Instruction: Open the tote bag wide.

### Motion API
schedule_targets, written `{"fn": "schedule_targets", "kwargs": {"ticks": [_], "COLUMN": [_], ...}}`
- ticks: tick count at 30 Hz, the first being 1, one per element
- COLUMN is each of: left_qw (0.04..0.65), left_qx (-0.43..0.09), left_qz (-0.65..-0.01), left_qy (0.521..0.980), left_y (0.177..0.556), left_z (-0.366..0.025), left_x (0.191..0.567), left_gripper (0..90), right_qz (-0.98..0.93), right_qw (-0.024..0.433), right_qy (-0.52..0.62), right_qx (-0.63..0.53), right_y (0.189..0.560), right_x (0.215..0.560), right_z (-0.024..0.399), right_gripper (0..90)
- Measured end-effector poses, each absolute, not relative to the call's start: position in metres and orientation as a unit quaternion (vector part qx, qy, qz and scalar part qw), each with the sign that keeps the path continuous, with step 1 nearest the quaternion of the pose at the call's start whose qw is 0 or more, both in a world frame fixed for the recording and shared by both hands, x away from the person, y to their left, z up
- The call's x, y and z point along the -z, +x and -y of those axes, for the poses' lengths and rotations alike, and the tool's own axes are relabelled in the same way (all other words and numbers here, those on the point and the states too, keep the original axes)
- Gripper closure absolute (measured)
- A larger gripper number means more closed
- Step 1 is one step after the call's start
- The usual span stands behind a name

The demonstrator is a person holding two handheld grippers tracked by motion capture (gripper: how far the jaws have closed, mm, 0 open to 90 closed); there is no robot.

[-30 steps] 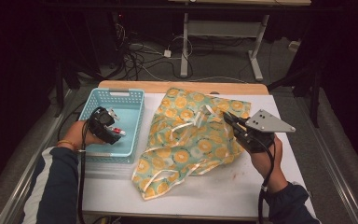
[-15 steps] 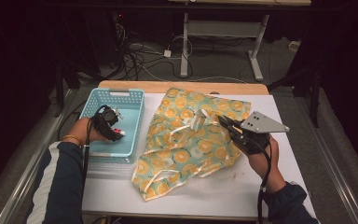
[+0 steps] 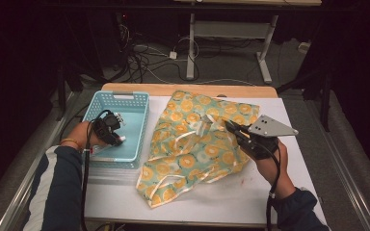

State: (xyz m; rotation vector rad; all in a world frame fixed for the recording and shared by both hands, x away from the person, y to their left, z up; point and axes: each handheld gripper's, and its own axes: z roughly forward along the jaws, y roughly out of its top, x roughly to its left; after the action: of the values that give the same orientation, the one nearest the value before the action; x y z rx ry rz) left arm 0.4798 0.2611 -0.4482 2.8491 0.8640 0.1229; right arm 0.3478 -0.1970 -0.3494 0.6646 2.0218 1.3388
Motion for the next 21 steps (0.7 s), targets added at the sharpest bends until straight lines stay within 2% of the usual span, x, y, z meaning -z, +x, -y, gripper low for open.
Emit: {"fn": "schedule_targets", "kwargs": {"ticks": [6,21], "left_qw": [0.096,0.25], "left_qx": [-0.062,-0.178], "left_qz": [-0.293,-0.29], "left_qy": [0.949,0.906], "left_y": [0.477,0.444], "left_z": [-0.262,-0.264], "left_x": [0.446,0.418], "left_gripper": [68.0,68.2], "right_qz": [-0.762,-0.752], "right_qw": [0.308,0.32], "right_qy": [0.254,0.261], "right_qx": [-0.509,-0.513], "right_y": [0.347,0.349], "right_x": [0.349,0.343], "right_z": [0.199,0.198], "right_gripper": [89.2,89.4]}}
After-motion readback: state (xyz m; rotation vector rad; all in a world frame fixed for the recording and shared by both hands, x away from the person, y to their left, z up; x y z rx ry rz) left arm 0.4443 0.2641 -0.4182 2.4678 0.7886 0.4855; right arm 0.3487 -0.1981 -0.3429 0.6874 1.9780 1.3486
